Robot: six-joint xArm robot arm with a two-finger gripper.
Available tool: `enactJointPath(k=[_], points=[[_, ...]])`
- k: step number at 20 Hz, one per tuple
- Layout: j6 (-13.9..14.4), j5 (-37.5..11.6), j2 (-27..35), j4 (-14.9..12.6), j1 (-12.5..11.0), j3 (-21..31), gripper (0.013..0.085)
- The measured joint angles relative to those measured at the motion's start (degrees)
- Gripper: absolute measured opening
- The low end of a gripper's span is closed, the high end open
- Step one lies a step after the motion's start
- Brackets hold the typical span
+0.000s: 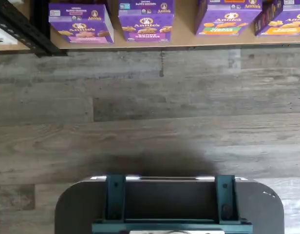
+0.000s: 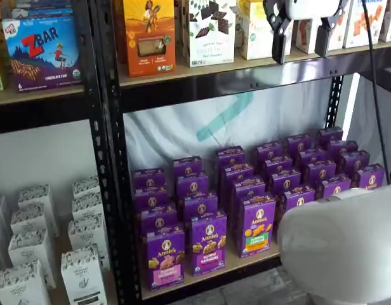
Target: Pick up the purple box with a pink patch in the middle, on the bottom shelf, the first box from the left
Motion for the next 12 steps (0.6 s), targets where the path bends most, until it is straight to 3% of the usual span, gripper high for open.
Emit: enactJointPath(k=[8,12], points=[[1.6,-4.1,-1.4,0.5,1.4,5.2,0.0850],[1.3,-7.3,-2.5,2.3,0.7,8.9,0.0850]])
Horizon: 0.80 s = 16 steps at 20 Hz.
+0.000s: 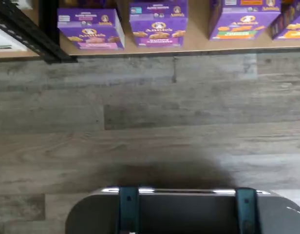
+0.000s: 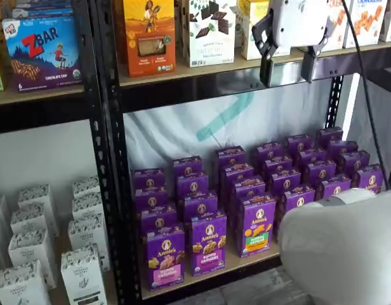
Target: Pick up the purple box with a pink patch in the middle, on the bottom shelf, the first box from the left
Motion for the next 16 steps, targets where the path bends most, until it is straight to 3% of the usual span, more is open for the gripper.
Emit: enactJointPath(k=[5,16], points=[[0.4,-2.6,-0.1,0.9,0.4,4.2,0.0850],[4.0,-13.2,0.1,-0.2,4.5,15.3,0.0850]])
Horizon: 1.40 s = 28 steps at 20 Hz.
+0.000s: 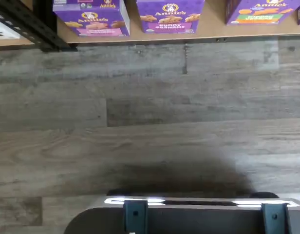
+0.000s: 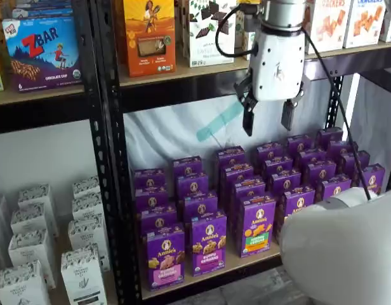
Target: Pick up the purple box with a pink patch in the middle, on the bottom shelf, the first box from the left
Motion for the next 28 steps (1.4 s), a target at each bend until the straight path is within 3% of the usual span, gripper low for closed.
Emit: enactJointPath(k=[5,12,22,28], points=[[2.6,-7.4,0.4,-0.9,2.8,6.1,0.0850],[3.5,-15.5,3.5,0.6,4.2,11.6,0.0850],[5.4,-33.3,10.8,-0.4,6.5,19.6,0.0850],[10.3,-43.3,18.6,-5.6,8.2,21.4,0.0850]])
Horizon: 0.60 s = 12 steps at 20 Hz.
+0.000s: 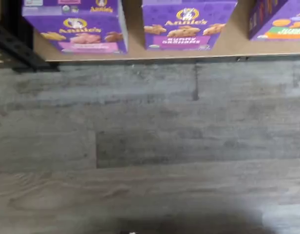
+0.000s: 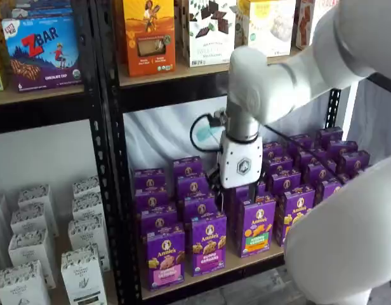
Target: Pick up the purple box with a pink patch in the middle, on the bottom shelf, the first box from the left
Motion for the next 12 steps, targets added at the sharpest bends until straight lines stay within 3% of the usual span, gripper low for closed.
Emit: enactJointPath(k=[6,12], points=[[1.3,-10.6,10.7,-1.0,0.3,-0.1,0.0850],[1.2,-17.9,22.0,-0.6,0.3,-2.9,0.0850]])
